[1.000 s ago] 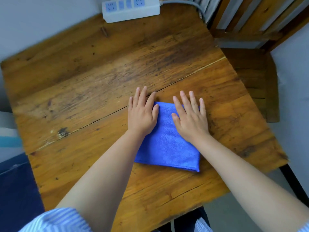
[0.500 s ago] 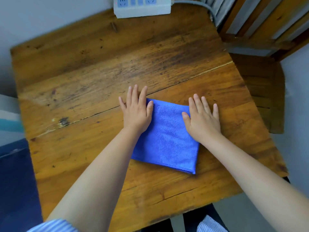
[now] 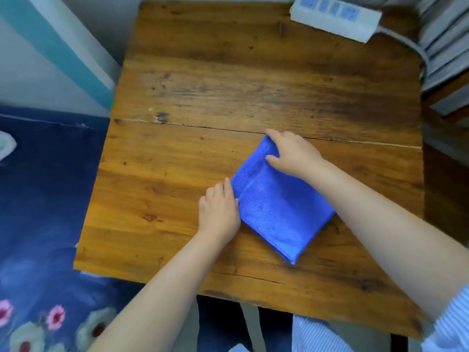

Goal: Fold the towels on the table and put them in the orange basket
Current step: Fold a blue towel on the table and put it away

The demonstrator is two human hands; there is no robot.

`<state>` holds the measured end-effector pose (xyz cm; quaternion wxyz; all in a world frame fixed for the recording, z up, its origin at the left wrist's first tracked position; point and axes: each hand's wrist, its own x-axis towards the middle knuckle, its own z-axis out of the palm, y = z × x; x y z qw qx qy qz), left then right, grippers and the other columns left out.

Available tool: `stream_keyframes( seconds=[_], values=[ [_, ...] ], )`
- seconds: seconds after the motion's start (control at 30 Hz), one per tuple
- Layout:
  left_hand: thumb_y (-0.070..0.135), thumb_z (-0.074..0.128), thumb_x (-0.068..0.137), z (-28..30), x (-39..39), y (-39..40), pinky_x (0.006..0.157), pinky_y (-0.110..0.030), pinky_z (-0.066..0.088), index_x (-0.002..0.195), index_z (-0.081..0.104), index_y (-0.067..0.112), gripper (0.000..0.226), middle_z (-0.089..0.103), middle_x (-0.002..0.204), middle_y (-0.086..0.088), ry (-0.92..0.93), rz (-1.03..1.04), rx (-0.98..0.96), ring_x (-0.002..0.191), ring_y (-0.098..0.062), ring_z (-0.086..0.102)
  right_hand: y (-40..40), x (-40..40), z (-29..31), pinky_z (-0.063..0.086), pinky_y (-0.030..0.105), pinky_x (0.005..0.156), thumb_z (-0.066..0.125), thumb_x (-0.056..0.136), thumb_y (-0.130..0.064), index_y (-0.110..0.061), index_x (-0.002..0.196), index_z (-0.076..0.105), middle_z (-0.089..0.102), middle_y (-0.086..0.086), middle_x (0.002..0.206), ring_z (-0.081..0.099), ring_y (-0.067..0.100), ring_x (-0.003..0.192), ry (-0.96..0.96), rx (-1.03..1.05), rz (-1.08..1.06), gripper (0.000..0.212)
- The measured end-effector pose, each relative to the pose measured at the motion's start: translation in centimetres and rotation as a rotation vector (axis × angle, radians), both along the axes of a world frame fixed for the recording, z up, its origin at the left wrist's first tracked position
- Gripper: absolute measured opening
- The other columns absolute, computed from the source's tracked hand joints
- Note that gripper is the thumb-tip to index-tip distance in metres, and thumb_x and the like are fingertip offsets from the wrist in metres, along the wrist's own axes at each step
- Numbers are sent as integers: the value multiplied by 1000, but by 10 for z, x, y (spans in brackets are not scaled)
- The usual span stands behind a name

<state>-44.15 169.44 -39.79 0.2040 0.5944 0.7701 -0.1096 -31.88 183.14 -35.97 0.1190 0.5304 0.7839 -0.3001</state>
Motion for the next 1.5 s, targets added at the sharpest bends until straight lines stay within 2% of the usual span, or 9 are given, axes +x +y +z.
stream_keyframes(
  seconds=[0.17,0.3,0.43,0.53,0.63,0.97,1.13,1.23,1.5],
  values=[
    [23,50,89,3,-9,5,95,-41,37,126,43,7,40,51,123,-16,-293,332,-47,119,-34,44,22,-23,2,40,27,81,63,77,-11,-15,131,44,51,8,131,49,27,116,-25,-172,-60,58],
    [20,55,86,10,-21,-4,82,-35,43,105,56,4,25,59,113,-15,-432,391,-94,108,-33,52,13,-30,10,34,24,51,66,71,-8,-8,83,58,55,9,81,49,23,69,-6,-212,-62,15],
    [14,57,81,31,-55,-42,75,-32,41,94,58,4,16,59,106,-17,-517,546,7,101,-32,54,-11,-63,36,28,23,48,67,68,-4,-13,56,48,43,2,57,41,19,55,66,-245,77,24],
    [11,58,80,55,-91,-83,72,-34,41,80,54,14,5,62,99,-17,-540,621,132,95,-31,55,-37,-98,59,27,25,47,67,68,-3,-14,62,47,40,-1,57,38,14,54,144,-220,229,24],
    [9,59,80,81,-133,-152,64,-32,31,66,40,23,28,63,91,-14,-461,744,294,86,-29,54,-91,-148,80,31,26,50,66,68,0,-15,69,49,42,-3,62,39,13,58,264,-198,384,23],
    [7,62,78,162,-221,-418,71,-31,40,92,60,9,15,65,98,-8,-154,965,551,92,-26,56,-329,-267,138,35,26,57,68,64,0,-7,80,55,54,2,73,45,17,67,483,-174,778,21],
    [10,65,79,199,-227,-558,71,-31,38,90,64,8,12,66,92,-7,-10,1072,666,92,-27,56,-452,-315,174,33,12,48,70,66,2,-17,67,47,45,-4,61,39,10,58,601,-255,933,30],
    [11,65,80,217,-229,-634,71,-30,37,89,63,7,10,63,92,-8,51,1213,758,90,-27,55,-524,-343,190,32,18,55,70,69,2,-14,71,48,45,0,66,40,14,68,647,-295,1053,27],
    [-10,56,77,241,-247,-731,79,-44,54,95,60,3,23,62,92,-16,27,1592,1056,85,-33,65,-637,-407,212,32,23,58,68,74,-1,-13,80,49,48,-4,65,43,14,64,800,-232,1247,24]
  ],
)
